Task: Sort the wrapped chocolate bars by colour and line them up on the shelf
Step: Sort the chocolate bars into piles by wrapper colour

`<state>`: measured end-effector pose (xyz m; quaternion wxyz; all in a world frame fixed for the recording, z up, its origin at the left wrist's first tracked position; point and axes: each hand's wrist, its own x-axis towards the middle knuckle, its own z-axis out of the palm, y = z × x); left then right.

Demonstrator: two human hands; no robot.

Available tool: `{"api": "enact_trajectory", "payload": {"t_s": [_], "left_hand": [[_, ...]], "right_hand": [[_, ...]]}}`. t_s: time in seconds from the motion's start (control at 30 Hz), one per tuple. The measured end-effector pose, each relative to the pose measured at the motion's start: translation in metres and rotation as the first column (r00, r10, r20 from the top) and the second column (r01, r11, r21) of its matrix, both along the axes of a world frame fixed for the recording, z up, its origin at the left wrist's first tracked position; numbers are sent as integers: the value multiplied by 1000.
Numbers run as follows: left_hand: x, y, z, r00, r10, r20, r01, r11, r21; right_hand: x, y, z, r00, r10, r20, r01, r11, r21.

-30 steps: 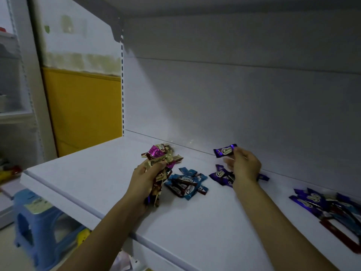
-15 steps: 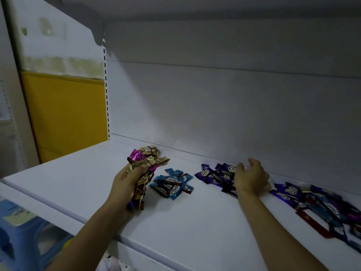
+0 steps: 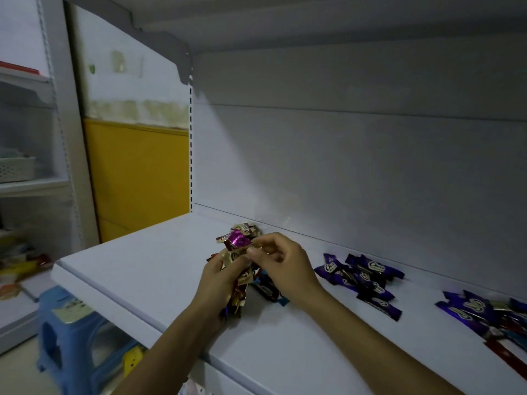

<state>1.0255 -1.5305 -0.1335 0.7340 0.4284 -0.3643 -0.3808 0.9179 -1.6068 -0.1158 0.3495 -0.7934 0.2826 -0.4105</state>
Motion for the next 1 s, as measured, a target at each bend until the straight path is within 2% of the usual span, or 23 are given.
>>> {"api": "enact_trajectory", "payload": {"t_s": [0.1, 0.23, 0.33, 0.47, 0.53, 0.6, 0.67, 0.73, 0.77, 0.8, 0.87, 0.9, 0.93, 1.0], "left_hand": [[1, -1, 0, 1000, -27, 16, 27, 999, -20], [3, -2, -2, 999, -32, 5, 33, 999, -12], [5, -3, -2, 999, -40, -5, 40, 999, -21], [6, -6, -4, 999, -30, -38, 29, 999, -17], [6, -8, -5, 998, -36, -56, 35, 999, -15], [7, -9, -5, 997, -42, -67, 42, 999, 3], [8, -9, -6, 997, -28, -75, 30, 999, 23], [9, -8, -8, 996, -26, -83, 29, 999, 26], [9, -8, -7, 996, -31, -88, 33, 999, 24], [9, -7, -7, 995, -31, -90, 34, 999, 24], [9, -6, -6, 996, -22, -88, 25, 999, 33], [9, -6, -6, 996, -20, -87, 23, 999, 33], [8, -6, -5, 996, -21, -88, 24, 999, 30], [7, -6, -4, 996, -26, -89, 27, 999, 17]], "right_hand": [[4, -6, 11, 993, 24, 113, -35, 994, 99], [6, -13, 12, 989, 56, 136, -82, 977, 196], [8, -18, 14, 975, 83, 205, -146, 939, 312], [14, -26, 16, 967, 136, 213, -211, 898, 386], [20, -34, 16, 947, 142, 289, -262, 861, 436], [26, -47, 20, 904, 49, 424, -283, 813, 509], [31, -66, 26, 883, -118, 455, -186, 801, 570], [34, -86, 29, 910, -215, 353, -41, 802, 596], [35, -94, 28, 945, -223, 241, 43, 810, 584], [33, -100, 25, 975, -214, 59, 152, 838, 524], [28, -101, 18, 928, -217, -302, 302, 913, 273], [25, -97, 16, 903, -220, -369, 298, 939, 170], [23, -91, 17, 911, -191, -366, 253, 959, 130], [18, -75, 18, 961, -27, -274, 79, 980, 183]]}}
